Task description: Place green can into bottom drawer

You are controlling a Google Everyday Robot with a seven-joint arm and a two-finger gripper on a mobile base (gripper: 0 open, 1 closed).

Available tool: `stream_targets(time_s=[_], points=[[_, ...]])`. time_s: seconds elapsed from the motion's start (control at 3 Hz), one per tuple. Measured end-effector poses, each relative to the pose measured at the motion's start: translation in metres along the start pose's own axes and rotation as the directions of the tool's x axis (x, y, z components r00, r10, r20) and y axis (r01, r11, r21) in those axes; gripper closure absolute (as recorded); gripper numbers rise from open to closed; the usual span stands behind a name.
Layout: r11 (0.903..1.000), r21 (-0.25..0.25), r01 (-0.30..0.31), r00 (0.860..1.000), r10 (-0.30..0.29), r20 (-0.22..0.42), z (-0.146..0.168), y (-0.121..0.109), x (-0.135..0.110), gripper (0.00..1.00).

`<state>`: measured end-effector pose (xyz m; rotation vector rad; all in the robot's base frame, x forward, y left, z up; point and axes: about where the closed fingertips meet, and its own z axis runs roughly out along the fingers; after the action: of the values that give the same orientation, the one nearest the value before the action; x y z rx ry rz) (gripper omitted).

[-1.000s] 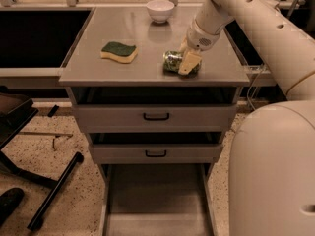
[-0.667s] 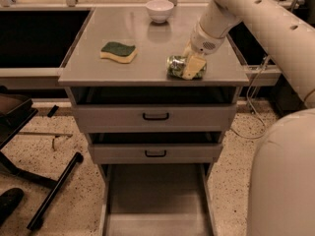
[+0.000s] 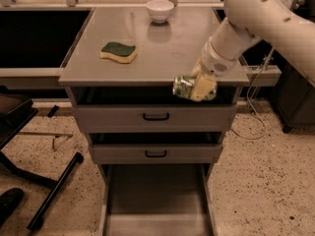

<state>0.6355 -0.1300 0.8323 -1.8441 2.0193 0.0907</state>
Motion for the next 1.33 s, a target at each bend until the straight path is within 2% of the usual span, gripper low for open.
stream_targets(time_s=[0.33,0.67,1.0,1.33], points=[[0.9980,-0.059,-0.021,0.999,0.020,-0.031,0.019,0.028,0.023,1.00],[0.9987,0.036,0.035,0.999,-0.035,-0.017,-0.016,-0.007,0.003,1.00],[0.9977,0.049,0.048,0.993,-0.053,0.109,-0.004,-0.021,-0.016,1.00],[0.9986,0.005,0.053,0.978,-0.053,0.200,0.020,-0.013,-0.032,1.00]])
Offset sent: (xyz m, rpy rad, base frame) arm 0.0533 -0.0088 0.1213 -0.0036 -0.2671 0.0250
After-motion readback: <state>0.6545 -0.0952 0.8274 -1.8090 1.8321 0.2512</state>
